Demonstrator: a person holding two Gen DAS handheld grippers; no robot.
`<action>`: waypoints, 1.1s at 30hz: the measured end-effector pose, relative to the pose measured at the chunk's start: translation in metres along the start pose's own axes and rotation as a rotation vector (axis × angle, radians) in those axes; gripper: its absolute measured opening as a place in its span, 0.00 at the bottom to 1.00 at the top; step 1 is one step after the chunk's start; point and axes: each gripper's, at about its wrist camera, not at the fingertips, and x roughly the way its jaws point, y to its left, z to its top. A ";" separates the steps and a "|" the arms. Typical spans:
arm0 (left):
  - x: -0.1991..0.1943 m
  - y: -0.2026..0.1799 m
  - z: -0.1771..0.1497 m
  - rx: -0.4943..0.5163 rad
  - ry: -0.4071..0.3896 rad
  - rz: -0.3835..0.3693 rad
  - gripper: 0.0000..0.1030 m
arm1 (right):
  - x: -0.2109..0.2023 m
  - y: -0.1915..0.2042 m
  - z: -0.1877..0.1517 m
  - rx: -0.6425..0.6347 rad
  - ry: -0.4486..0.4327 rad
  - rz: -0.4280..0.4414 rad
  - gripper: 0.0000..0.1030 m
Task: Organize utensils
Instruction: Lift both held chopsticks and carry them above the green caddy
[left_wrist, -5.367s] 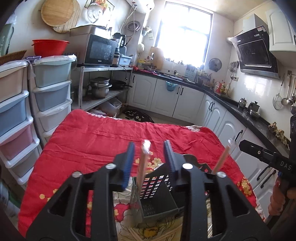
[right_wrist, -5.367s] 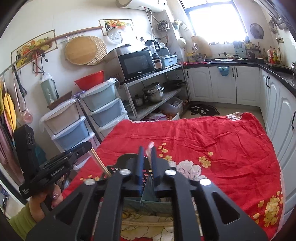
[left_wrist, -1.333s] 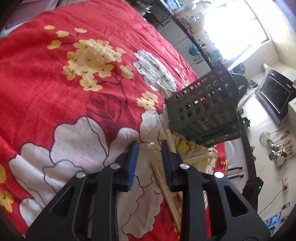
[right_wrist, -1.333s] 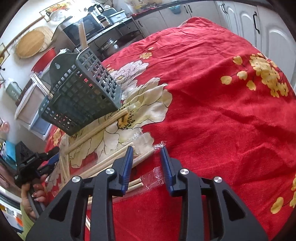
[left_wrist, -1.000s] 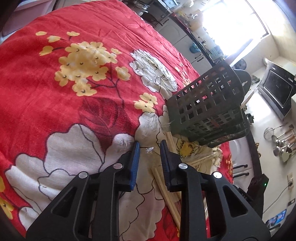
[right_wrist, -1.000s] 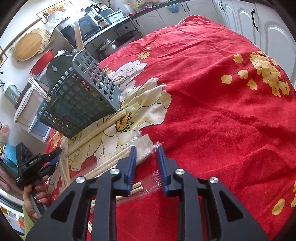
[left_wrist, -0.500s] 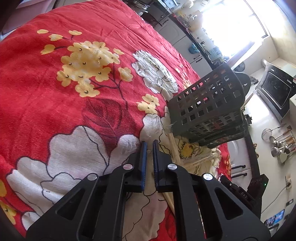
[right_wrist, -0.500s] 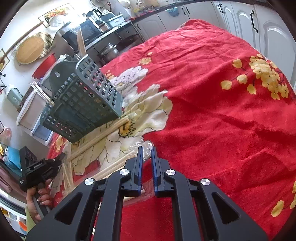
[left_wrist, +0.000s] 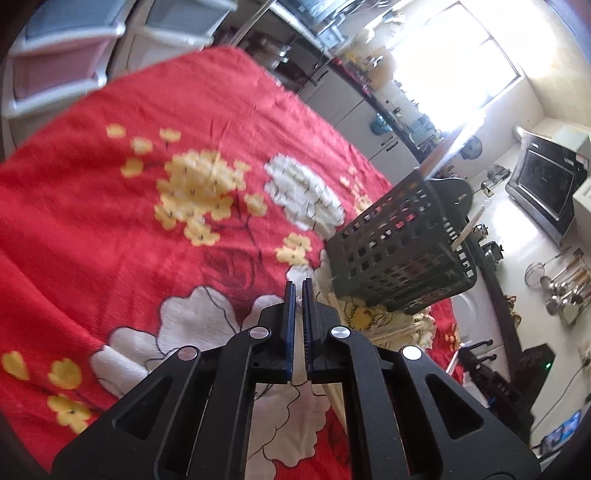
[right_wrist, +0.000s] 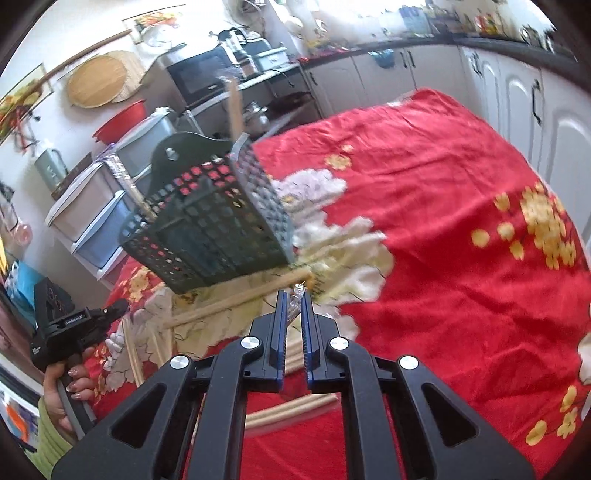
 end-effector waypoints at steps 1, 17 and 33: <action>-0.003 -0.002 0.001 0.009 -0.008 -0.001 0.02 | -0.001 0.006 0.002 -0.018 -0.008 0.004 0.07; -0.054 -0.059 0.017 0.129 -0.122 -0.076 0.02 | -0.037 0.084 0.028 -0.238 -0.128 0.110 0.05; -0.062 -0.119 0.023 0.248 -0.152 -0.167 0.01 | -0.072 0.106 0.039 -0.305 -0.221 0.140 0.04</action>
